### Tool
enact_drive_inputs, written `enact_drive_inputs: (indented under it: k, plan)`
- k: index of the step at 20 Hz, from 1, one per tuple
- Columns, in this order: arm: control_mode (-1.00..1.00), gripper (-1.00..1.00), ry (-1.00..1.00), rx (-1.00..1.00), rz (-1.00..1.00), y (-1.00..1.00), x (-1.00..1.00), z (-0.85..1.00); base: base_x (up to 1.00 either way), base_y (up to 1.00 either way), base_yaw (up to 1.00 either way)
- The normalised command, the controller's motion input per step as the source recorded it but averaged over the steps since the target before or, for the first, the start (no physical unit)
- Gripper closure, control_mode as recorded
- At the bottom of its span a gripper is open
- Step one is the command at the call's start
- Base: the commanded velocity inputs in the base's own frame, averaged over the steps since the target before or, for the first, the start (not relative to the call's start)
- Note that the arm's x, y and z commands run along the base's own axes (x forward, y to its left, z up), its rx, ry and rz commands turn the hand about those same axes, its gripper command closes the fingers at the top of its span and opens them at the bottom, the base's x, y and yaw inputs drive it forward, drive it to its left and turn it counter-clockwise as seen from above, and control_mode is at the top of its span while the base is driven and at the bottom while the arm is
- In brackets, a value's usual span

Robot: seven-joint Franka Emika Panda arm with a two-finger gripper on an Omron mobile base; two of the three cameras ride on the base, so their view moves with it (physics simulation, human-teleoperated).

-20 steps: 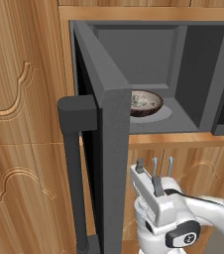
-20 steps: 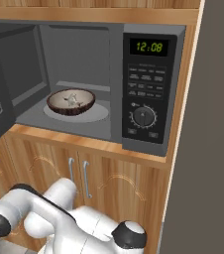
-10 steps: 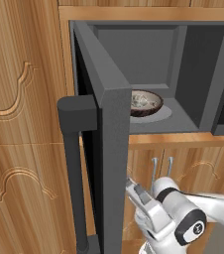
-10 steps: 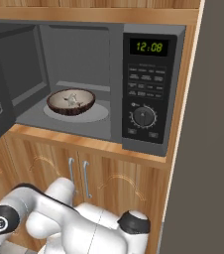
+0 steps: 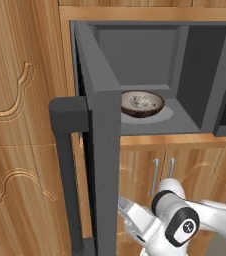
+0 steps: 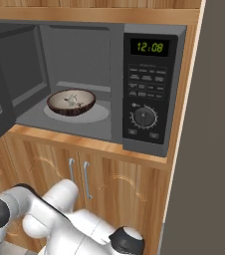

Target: Remove the mango from the bowl and place it on the small plate. Then place the bowl with only the fish in the microwave, close the door, and press the start button to microwave the fish.

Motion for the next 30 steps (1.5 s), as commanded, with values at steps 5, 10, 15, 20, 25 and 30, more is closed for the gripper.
enact_drive_inputs:
  k: [5,10,15,20,25,30]
  plan:
    - [-1.0,-1.0,0.18,0.0,0.12,0.0,0.47,-1.0,0.0,0.0,0.0]
    - [-1.0,-1.0,0.19,0.0,0.09,0.03,0.48,-1.0,0.0,0.0,0.0]
    - [-1.0,-1.0,0.09,-0.01,0.11,0.04,0.37,-1.0,0.0,0.0,0.0]
    - [-1.0,-1.0,0.01,0.04,0.16,-0.37,0.09,-1.0,0.0,0.0,0.0]
    - [-1.0,-1.0,0.05,0.0,0.05,0.19,0.37,-1.0,0.0,0.0,0.0]
    - [-1.0,-1.0,0.01,0.0,0.0,0.49,0.39,-1.0,0.0,0.0,0.0]
